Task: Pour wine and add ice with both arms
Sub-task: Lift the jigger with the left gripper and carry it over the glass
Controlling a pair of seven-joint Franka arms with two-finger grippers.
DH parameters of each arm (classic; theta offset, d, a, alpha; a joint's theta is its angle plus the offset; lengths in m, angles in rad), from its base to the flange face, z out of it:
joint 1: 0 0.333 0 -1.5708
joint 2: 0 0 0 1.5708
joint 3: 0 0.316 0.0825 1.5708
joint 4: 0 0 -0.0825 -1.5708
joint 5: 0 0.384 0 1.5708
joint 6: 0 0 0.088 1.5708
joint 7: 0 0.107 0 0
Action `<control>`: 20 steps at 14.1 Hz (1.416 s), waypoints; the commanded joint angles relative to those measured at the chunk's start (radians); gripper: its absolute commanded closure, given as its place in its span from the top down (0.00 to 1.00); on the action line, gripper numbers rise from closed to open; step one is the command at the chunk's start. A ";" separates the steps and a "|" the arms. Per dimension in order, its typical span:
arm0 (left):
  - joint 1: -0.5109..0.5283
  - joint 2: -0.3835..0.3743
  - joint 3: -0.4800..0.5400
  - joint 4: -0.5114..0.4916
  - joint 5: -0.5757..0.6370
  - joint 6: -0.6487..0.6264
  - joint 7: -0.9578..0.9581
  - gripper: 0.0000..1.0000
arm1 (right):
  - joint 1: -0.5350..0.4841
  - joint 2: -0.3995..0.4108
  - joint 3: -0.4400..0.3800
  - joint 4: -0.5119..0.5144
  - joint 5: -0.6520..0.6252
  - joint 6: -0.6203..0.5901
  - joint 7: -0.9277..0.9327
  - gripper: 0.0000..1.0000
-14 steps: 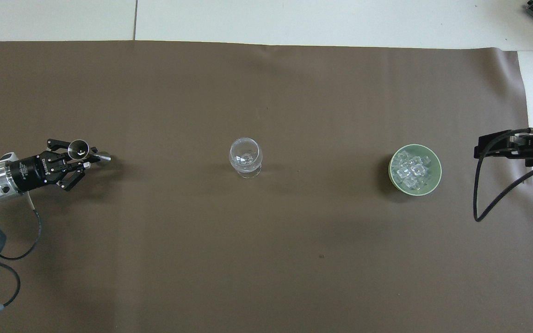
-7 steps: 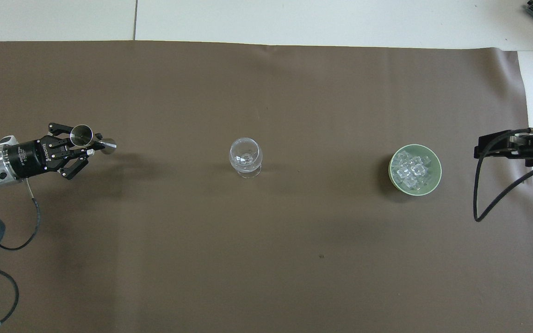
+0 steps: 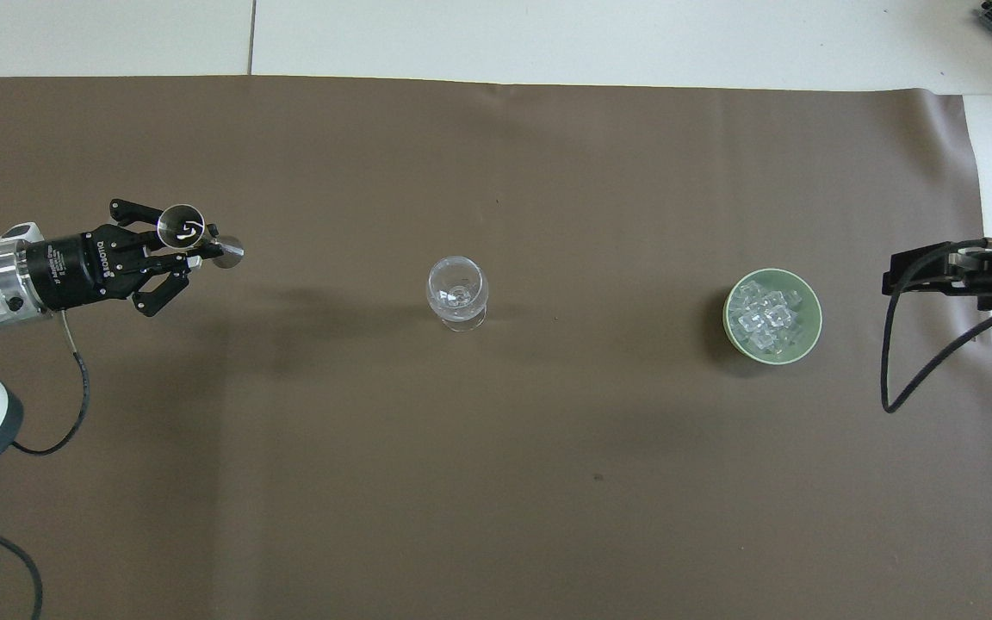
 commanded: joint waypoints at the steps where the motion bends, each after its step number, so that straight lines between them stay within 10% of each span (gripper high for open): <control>1: 0.001 -0.062 -0.047 -0.032 0.004 0.058 -0.048 0.00 | -0.011 -0.001 0.004 0.009 0.010 -0.016 0.013 1.00; 20: -0.015 -0.189 -0.481 -0.075 0.004 0.599 -0.219 0.00 | -0.009 -0.001 0.004 0.009 0.010 -0.016 0.013 1.00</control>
